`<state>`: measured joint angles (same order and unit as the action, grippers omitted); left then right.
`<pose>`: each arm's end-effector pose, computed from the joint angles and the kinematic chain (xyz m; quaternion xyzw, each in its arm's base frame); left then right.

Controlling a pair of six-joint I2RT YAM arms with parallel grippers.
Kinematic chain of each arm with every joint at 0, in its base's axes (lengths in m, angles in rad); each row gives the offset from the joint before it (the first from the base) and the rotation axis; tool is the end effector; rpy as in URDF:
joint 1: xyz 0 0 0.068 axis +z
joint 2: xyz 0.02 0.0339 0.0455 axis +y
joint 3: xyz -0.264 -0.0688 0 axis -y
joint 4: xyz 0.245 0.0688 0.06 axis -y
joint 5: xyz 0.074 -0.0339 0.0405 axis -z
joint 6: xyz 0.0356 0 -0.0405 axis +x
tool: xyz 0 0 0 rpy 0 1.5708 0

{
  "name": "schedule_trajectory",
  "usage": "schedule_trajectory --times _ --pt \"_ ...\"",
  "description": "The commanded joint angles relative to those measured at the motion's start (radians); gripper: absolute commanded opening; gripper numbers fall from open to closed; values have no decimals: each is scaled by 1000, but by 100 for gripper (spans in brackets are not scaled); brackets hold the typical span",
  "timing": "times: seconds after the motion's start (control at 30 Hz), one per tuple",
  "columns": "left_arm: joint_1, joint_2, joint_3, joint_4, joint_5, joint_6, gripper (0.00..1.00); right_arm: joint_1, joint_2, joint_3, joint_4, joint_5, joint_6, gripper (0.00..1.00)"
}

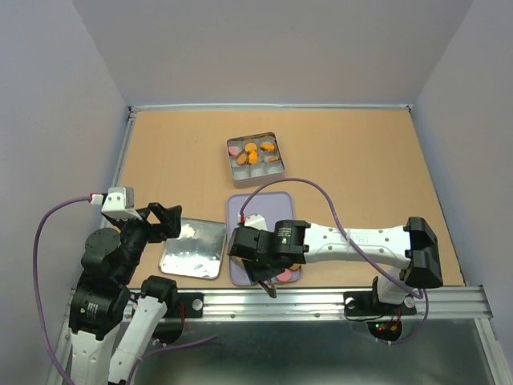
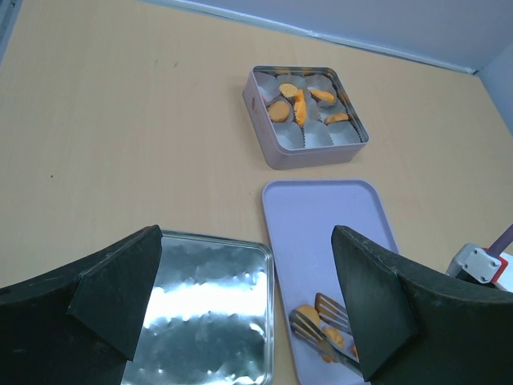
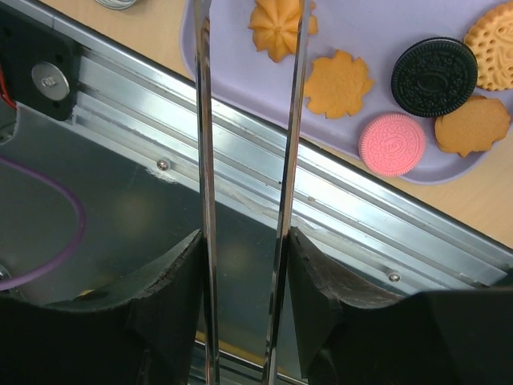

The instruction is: Pack the cookies

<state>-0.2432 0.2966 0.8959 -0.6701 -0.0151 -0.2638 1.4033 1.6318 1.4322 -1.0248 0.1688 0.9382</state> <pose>0.0441 -0.0104 0.3706 -0.0127 0.7316 -0.1656 0.6612 0.0601 0.3196 0.2846 -0.2121 0.9585 0.1258 0.1434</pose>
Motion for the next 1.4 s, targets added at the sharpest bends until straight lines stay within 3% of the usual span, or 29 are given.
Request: schedule_trajectory --times 0.0,0.33,0.7,1.0,1.37 --pt "-7 -13 -2 44 -13 1 99 13 29 62 -30 0 -13 49" --pt "-7 -11 -2 47 -17 1 99 17 94 88 -70 -20 -39 49" --pt "-7 -10 -5 49 -20 1 99 40 59 86 -77 -121 -22 49" --pt "-7 -10 -3 49 -17 3 99 60 30 10 -98 -103 8 49" --pt "-7 -10 -3 47 -17 3 99 59 109 60 -123 -31 19 43"
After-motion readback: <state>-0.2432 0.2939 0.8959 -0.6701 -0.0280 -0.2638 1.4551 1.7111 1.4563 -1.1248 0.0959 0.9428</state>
